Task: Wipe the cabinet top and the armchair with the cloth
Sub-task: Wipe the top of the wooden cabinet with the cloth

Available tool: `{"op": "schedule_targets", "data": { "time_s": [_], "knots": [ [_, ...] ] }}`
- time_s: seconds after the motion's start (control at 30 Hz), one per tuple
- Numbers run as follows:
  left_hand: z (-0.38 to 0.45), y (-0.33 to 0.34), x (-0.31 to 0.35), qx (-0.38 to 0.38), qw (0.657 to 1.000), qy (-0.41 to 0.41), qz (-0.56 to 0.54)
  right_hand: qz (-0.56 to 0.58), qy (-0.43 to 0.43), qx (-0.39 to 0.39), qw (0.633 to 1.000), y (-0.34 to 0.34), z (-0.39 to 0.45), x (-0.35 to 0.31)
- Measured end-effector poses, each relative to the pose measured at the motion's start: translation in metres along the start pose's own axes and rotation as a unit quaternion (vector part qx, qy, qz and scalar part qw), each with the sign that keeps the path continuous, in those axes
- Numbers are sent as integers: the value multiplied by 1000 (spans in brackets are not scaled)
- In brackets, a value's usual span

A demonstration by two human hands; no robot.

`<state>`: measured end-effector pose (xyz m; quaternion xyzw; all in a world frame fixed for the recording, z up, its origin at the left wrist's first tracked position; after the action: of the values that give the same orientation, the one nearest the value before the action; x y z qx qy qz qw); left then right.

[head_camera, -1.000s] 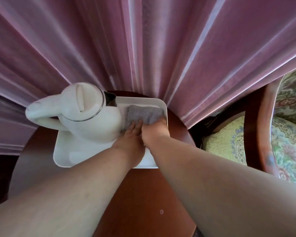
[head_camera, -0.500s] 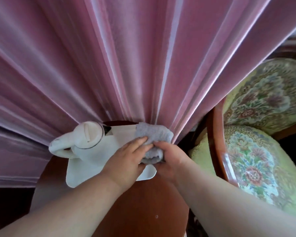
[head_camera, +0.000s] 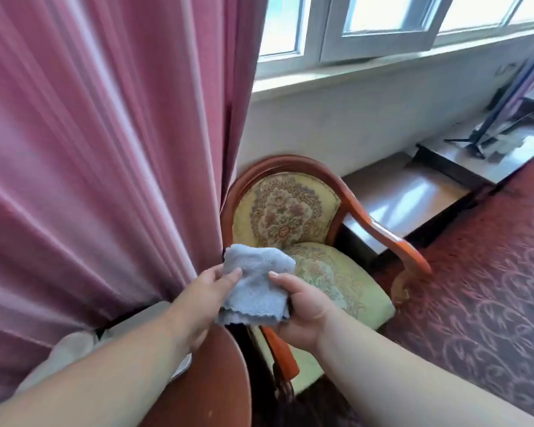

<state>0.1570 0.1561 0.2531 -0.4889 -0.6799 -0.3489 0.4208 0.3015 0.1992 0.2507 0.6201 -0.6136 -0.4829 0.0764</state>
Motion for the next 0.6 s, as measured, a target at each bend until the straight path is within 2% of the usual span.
{"op": "schedule_targets", "data": {
  "time_s": [0.07, 0.23, 0.43, 0.53, 0.6],
  "knots": [
    [8, 41, 7, -51, 998, -22, -25, 7, -10, 10, 1000, -17, -32, -22],
    [30, 157, 14, -98, 995, -23, -11, 74, -43, 49, 995, -98, -102, -81],
    [55, 337, -8, -121, 992, -41, 16, 124, -43, 93, 987, -245, -178, -146],
    [62, 413, -19, -134, 988, -70, 19, 135, -18, 149, 979, -315, -213, -170],
    [70, 449, -21, -135, 987, -80, 16, 153, -40, 153, 975, -335, -224, -200]
  ]
}}
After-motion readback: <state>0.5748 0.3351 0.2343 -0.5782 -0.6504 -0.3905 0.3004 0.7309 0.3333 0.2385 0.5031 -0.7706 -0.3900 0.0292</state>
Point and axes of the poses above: each hand's wrist, its own z-axis towards the middle knuckle, its own y-axis out of the palm, x = y × z, the point moved 5 cm from there along z, towards the middle knuckle, and after that the axes turned 1 degree about -z, right-handed, at the moved point
